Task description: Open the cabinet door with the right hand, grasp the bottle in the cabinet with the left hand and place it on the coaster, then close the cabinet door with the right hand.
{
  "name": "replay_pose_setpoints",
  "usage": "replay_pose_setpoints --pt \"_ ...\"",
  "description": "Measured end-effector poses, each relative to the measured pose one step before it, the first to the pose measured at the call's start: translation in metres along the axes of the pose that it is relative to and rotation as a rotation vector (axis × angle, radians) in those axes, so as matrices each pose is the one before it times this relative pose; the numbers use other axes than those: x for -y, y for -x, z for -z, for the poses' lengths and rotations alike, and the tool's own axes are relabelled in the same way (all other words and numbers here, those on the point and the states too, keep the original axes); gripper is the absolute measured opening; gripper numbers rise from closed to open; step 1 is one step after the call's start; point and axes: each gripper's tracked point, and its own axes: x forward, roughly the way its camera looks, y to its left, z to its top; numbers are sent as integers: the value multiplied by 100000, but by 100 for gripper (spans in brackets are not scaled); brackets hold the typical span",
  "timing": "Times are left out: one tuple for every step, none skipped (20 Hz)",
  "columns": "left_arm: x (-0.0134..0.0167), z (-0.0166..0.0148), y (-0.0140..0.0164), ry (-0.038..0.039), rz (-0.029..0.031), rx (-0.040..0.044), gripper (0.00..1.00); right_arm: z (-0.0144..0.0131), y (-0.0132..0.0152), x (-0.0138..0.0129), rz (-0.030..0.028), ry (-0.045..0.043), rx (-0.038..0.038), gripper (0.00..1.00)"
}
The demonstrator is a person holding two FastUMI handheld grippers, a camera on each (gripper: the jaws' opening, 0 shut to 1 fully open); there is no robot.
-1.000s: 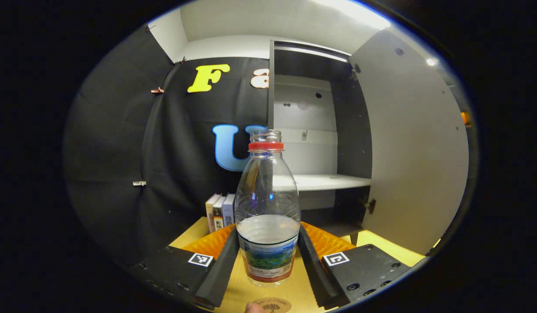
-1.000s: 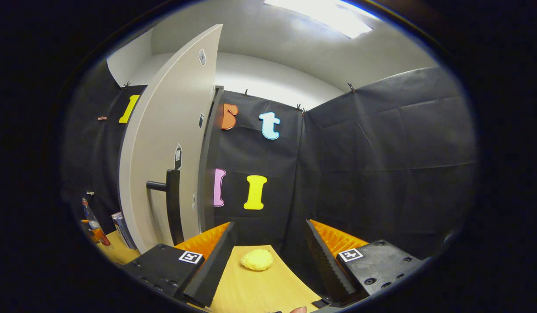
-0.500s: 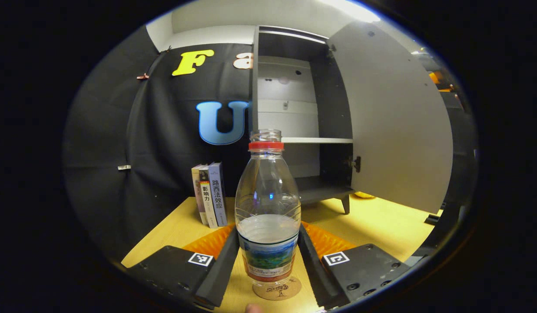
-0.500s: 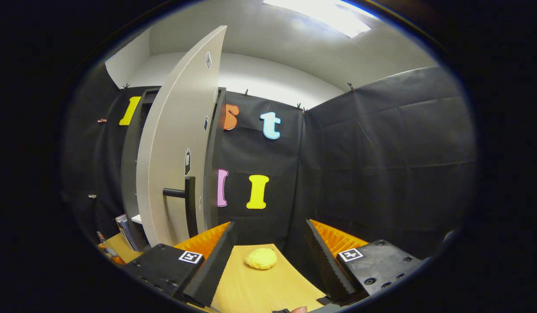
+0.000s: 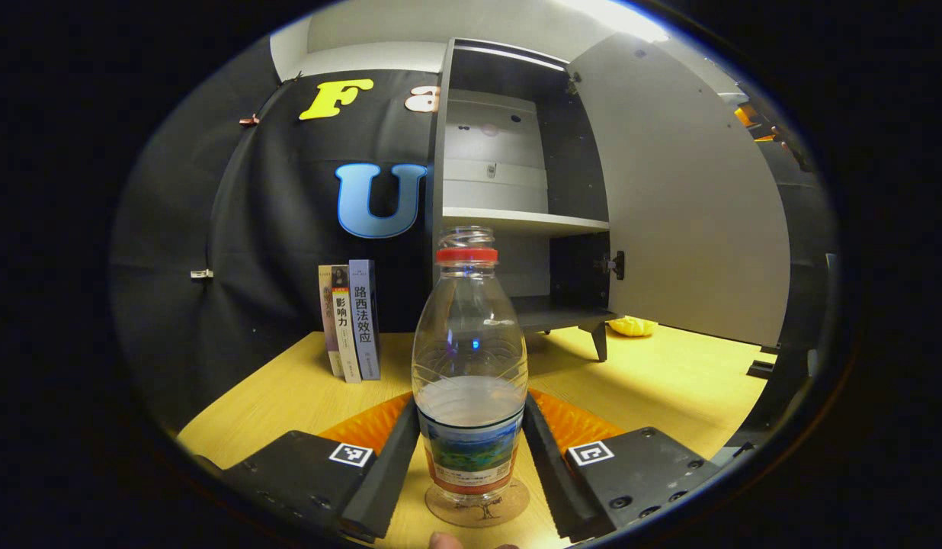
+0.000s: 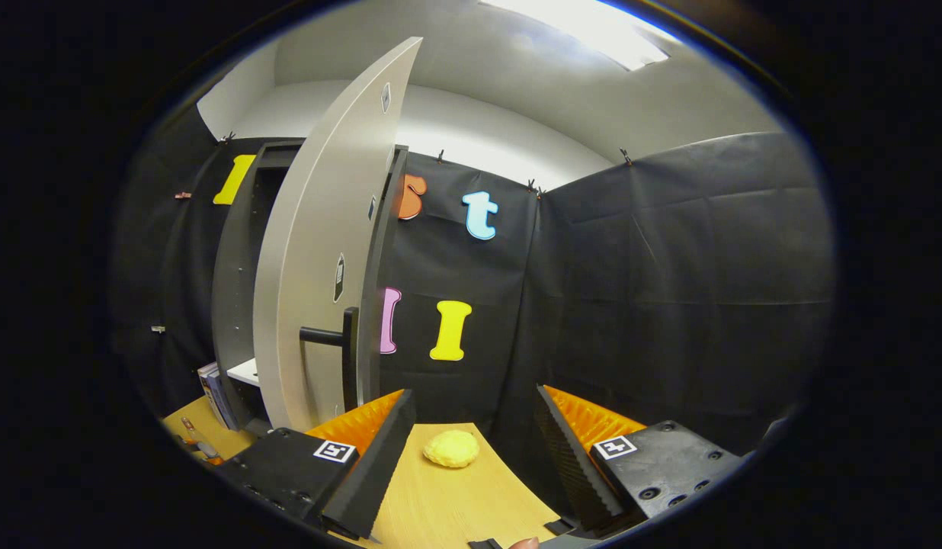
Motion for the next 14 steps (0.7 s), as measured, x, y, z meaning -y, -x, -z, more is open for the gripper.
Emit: replay_pose_setpoints --pt "240 472 -69 394 372 -533 78 53 -10 47 266 226 -312 97" --pt "89 308 23 -638 -117 -622 78 31 11 10 70 372 -320 97" --pt "53 224 30 -605 40 -19 79 57 39 -18 -233 458 -221 97" --pt "56 147 -14 15 45 -233 79 10 2 21 -120 542 -36 97" --pt "-43 225 -20 424 6 -344 80 25 -19 -15 -232 385 -112 97" --pt "-4 190 31 572 -125 -588 80 28 3 -2 -201 153 -159 97" --pt "118 361 19 424 -277 -1136 80 -10 25 -71 -151 99 19 97" --pt "-31 225 9 318 -442 -1019 81 -35 -35 -33 -193 28 109 97" --pt "99 -2 -38 179 136 -122 81 31 -51 -29 -96 -41 30 97" --pt "19 -126 63 -429 -167 -66 84 7 36 18 -147 -67 -13 97" --pt "-25 -50 11 -604 -246 -53 84 15 -22 -29 -48 -2 21 97" --pt "-5 -15 30 -183 53 -226 86 26 2 31 -53 -10 -137 97" --pt "14 102 -82 -8 265 -409 87 45 19 -36 -150 -73 -135 97" --pt "-7 114 2 -173 -32 -383 88 6 18 40 21 -33 47 97"
